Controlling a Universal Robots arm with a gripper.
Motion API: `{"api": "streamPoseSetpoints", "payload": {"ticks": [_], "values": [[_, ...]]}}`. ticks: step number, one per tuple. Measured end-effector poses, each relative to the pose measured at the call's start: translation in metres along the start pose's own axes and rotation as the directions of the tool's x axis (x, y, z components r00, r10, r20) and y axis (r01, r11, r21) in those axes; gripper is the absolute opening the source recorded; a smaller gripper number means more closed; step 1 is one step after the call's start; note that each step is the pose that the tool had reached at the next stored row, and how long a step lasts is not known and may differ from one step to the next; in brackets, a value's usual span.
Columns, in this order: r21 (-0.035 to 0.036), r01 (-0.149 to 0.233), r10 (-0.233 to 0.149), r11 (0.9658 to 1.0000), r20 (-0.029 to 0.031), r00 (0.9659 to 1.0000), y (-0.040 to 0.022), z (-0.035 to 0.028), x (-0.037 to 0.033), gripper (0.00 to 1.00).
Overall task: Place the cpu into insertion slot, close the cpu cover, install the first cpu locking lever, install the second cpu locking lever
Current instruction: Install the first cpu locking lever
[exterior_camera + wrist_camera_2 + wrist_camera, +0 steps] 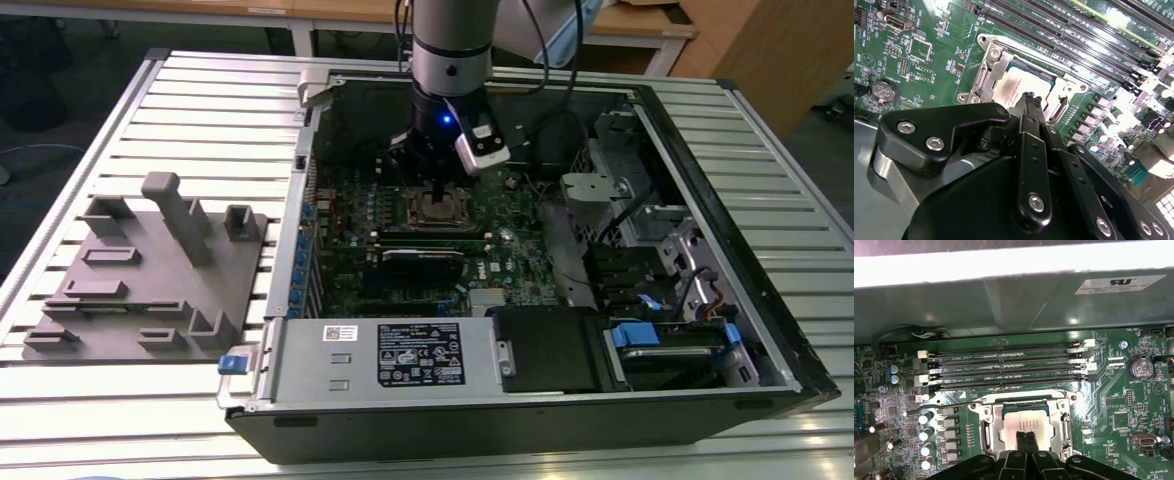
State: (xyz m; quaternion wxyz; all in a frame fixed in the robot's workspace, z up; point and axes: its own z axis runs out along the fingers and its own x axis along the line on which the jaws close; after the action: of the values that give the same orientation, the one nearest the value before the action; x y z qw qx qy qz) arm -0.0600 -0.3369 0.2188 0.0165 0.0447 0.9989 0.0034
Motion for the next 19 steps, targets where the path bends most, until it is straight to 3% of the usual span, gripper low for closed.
{"api": "streamPoseSetpoints", "payload": {"ticks": [19], "values": [[0.0003, 0.000, 0.000, 1.0000, -0.0002, 1.0000, 0.0000, -0.0033, -0.0001, 0.11]]}}
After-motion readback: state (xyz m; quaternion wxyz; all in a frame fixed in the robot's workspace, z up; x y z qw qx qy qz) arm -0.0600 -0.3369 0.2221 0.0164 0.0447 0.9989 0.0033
